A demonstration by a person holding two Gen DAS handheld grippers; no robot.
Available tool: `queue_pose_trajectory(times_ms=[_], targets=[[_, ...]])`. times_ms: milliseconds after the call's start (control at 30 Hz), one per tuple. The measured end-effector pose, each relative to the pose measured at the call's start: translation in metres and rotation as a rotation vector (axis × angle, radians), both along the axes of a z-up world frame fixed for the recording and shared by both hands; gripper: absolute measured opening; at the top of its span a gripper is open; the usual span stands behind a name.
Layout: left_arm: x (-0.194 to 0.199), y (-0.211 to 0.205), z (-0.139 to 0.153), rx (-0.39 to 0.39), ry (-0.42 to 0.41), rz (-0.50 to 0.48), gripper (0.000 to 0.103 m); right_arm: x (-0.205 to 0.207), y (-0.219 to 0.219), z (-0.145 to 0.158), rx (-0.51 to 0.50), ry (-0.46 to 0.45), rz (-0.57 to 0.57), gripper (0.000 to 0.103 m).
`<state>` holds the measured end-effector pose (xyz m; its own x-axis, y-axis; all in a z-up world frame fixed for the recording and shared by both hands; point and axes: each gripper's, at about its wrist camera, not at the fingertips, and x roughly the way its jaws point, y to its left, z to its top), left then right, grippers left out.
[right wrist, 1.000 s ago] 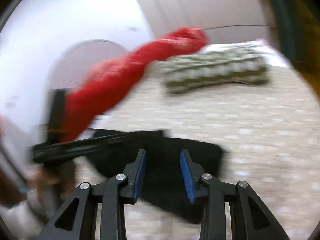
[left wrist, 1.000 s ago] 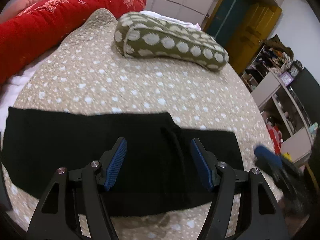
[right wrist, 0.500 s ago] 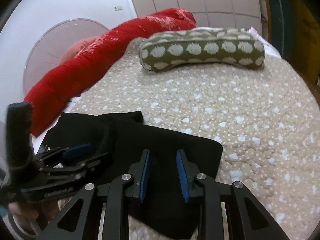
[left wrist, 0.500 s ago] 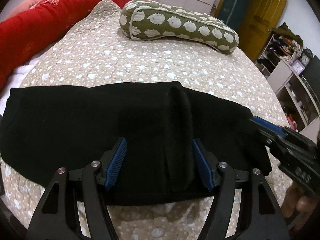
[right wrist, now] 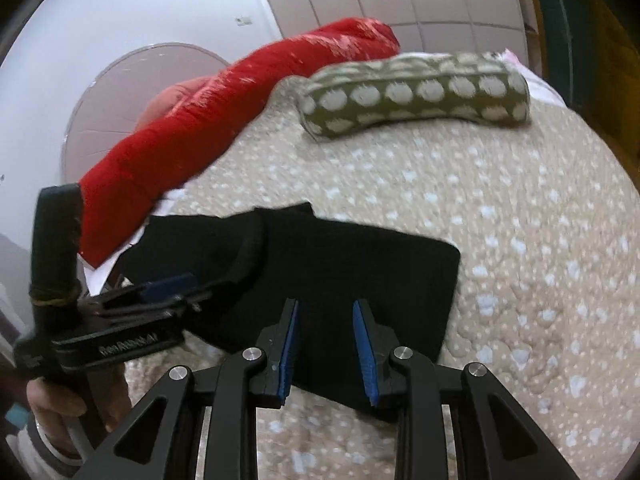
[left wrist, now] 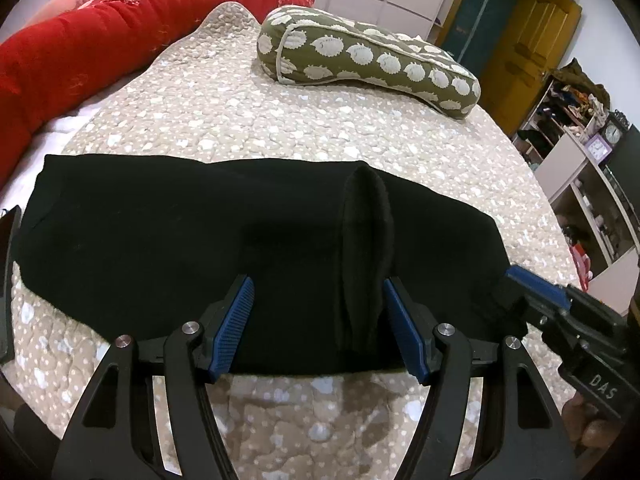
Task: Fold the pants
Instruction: 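Grasp the end of the black pants strip with the right tool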
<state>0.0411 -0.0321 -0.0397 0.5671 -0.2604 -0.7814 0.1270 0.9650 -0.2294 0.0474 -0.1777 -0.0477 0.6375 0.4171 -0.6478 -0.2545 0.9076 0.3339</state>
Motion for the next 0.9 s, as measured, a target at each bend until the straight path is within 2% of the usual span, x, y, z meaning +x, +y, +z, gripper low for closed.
queue_pose_trajectory(times_ms=[200, 367, 500, 733, 900], targets=[[-0.010, 0.010, 0.005, 0.011, -0.008, 0.017, 0.067, 0.024, 0.026, 0.002, 0.002, -0.027, 0.049, 0.026], [-0.015, 0.021, 0.005, 0.026, -0.008, 0.049, 0.067, 0.059, 0.058, -0.016, -0.015, 0.032, 0.092, 0.026], [-0.017, 0.029, 0.005, 0.032, -0.005, 0.065, 0.067, 0.071, 0.076, -0.015, -0.007, 0.025, 0.122, 0.026], [-0.022, 0.042, 0.007, 0.017, -0.010, 0.095, 0.067, 0.054, 0.075, 0.002, -0.017, -0.007, 0.125, 0.026], [-0.024, 0.044, 0.007, 0.006, -0.007, 0.100, 0.067, 0.045, 0.071, -0.003, -0.063, -0.004, 0.090, 0.026]])
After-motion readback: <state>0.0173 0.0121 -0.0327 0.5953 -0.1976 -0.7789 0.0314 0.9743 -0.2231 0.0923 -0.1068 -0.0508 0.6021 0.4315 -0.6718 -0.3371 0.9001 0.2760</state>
